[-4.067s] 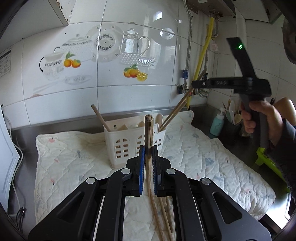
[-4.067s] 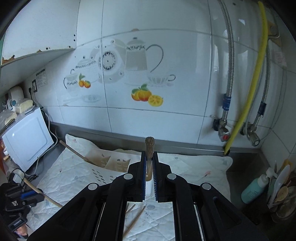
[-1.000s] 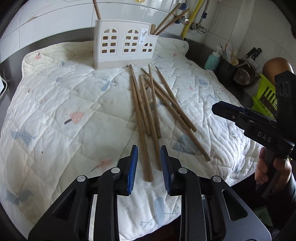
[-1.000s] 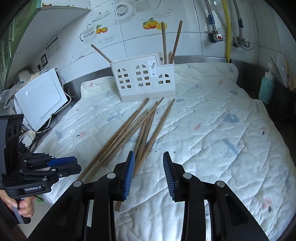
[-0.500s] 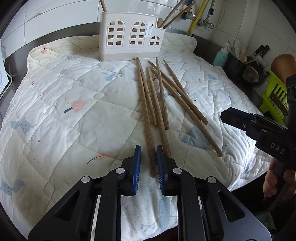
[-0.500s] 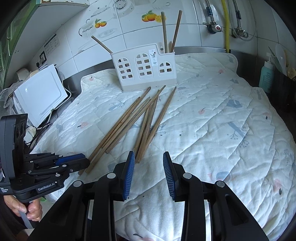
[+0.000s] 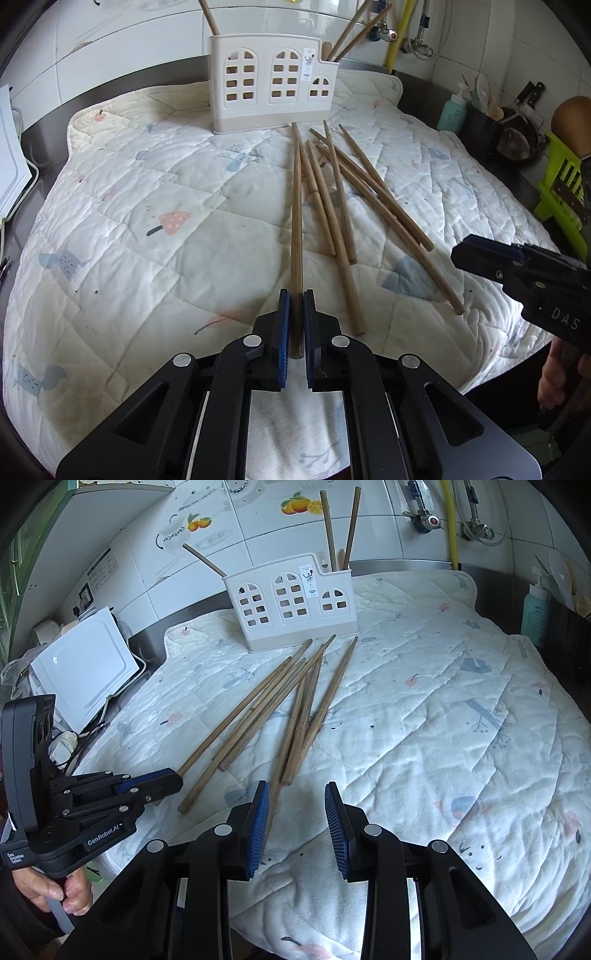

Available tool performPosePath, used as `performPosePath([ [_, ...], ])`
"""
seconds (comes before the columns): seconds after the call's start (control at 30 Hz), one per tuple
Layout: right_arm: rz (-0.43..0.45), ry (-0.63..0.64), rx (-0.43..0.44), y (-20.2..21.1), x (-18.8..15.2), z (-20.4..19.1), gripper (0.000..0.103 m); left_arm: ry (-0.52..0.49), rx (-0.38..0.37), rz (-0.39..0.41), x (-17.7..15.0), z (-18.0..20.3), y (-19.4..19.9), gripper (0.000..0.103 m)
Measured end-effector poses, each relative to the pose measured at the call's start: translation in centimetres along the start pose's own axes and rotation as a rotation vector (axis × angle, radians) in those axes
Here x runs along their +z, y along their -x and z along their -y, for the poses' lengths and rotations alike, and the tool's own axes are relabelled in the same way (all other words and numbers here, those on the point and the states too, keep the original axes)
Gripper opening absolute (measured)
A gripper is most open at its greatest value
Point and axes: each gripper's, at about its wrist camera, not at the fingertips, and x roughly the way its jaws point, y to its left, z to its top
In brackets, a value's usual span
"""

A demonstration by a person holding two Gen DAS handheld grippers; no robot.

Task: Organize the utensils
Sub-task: 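Lower the left tool and grasp a chopstick while the right tool grasps another, then lift both held chopsticks up over the white holder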

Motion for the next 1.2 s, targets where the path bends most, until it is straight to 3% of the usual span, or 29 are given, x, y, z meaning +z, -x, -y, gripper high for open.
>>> performPosePath([
  [0.27,0.022,-0.052,0.0,-0.6,-0.3,0.0,0.015,0.029,-0.024,0.003,-0.5,-0.8,-0.1,0.006],
  [0.63,-0.003,-0.094,0.01,-2.9,1.2,0.6,0.015,0.043,-0.041,-0.002,-0.6,-1.1,-0.1,0.006],
  [0.7,-0.007,-0.092,0.003,-3.0,1.3,0.7,0.008,0.044,-0.041,-0.002,-0.6,-1.1,-0.1,0.007],
  [0.93,0.032,-0.072,-0.064,-2.1,1.8,1.8,0.007,0.036,-0.039,-0.001,-0.6,-1.0,-0.1,0.008],
  [1.2,0.021,-0.071,-0.055,-2.9,2.0,2.5,0.012,0.045,-0.044,0.002,-0.6,-1.2,0.0,0.008],
])
